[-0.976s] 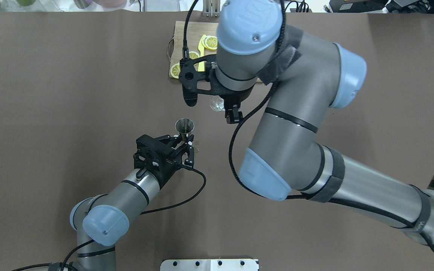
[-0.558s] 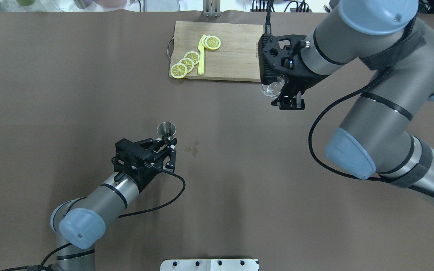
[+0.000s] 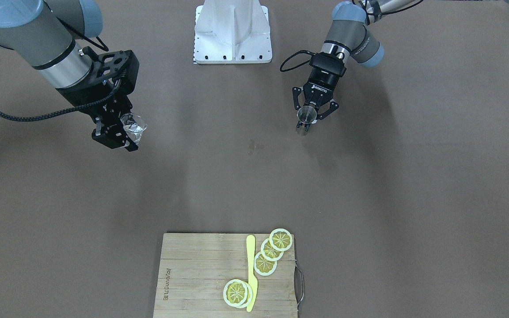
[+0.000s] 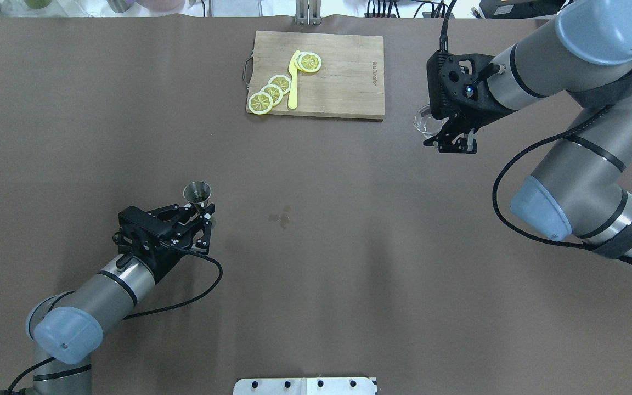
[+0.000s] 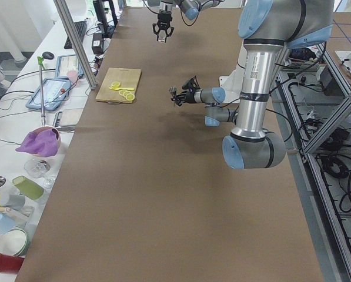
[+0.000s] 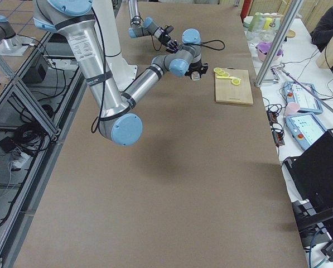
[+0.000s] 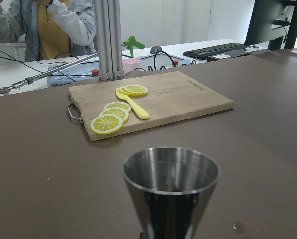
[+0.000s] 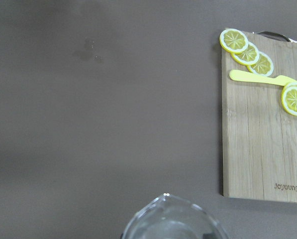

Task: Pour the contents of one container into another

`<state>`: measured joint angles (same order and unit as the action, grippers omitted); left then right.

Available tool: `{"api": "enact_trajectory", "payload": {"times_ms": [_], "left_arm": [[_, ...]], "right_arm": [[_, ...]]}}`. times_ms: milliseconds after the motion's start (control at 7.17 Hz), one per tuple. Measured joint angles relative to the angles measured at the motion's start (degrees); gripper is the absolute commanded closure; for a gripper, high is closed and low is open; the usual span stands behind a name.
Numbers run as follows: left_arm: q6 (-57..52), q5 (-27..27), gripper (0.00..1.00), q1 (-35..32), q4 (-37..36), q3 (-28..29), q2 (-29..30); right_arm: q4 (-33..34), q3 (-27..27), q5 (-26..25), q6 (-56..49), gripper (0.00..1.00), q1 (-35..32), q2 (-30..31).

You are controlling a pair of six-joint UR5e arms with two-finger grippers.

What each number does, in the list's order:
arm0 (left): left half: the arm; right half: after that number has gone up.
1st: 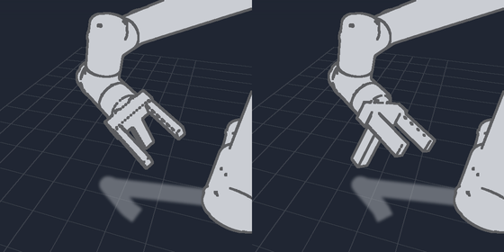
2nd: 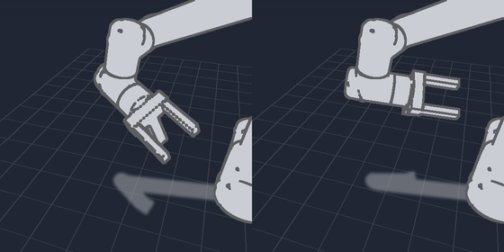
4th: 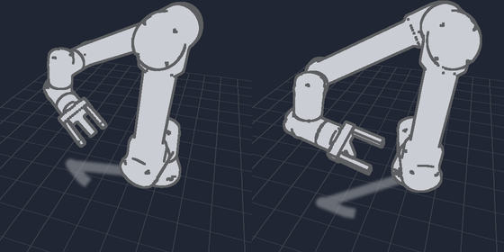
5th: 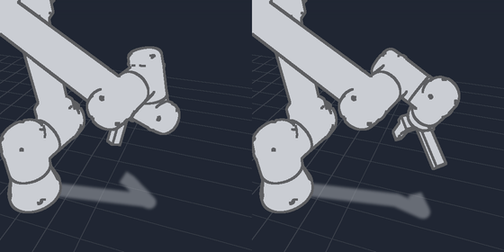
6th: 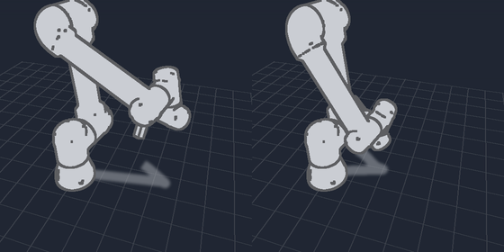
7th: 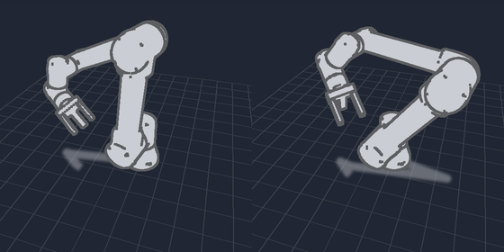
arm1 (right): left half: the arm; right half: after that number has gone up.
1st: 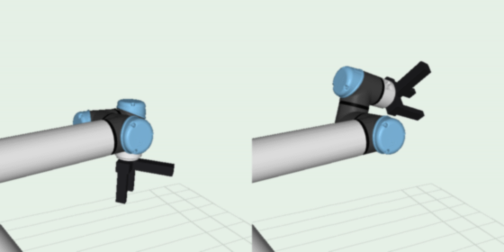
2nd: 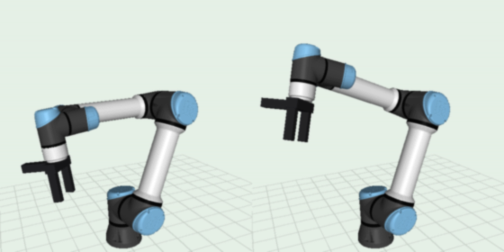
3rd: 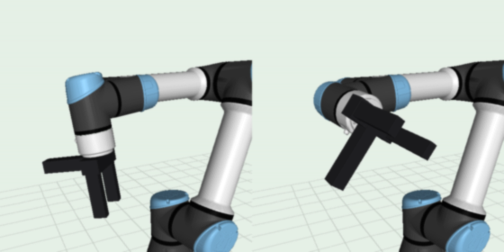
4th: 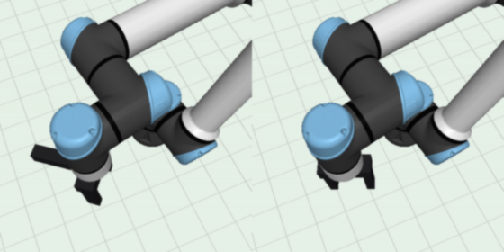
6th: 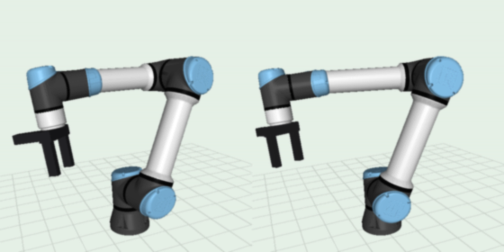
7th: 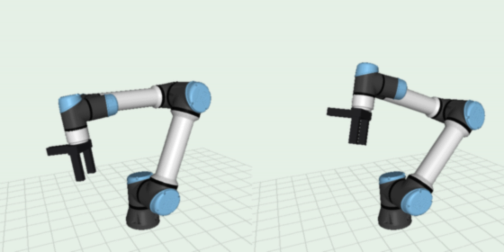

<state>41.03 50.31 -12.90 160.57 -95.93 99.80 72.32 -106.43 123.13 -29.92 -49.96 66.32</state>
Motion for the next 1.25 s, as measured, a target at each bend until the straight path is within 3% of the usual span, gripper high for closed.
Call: {"api": "enact_trajectory", "payload": {"times_ms": [697, 1255], "left_arm": [[1.9, -13.1, 1.00, -0.4, 2.8, -0.1, -6.8], [10.4, -15.0, 1.00, -1.9, 3.7, 0.7, -11.6]], "right_arm": [[-31.7, 14.3, 8.9, 12.1, 1.00, -4.5, 7.7], [-57.7, 28.7, 10.9, 25.3, 1.00, -5.0, 8.3]]}}
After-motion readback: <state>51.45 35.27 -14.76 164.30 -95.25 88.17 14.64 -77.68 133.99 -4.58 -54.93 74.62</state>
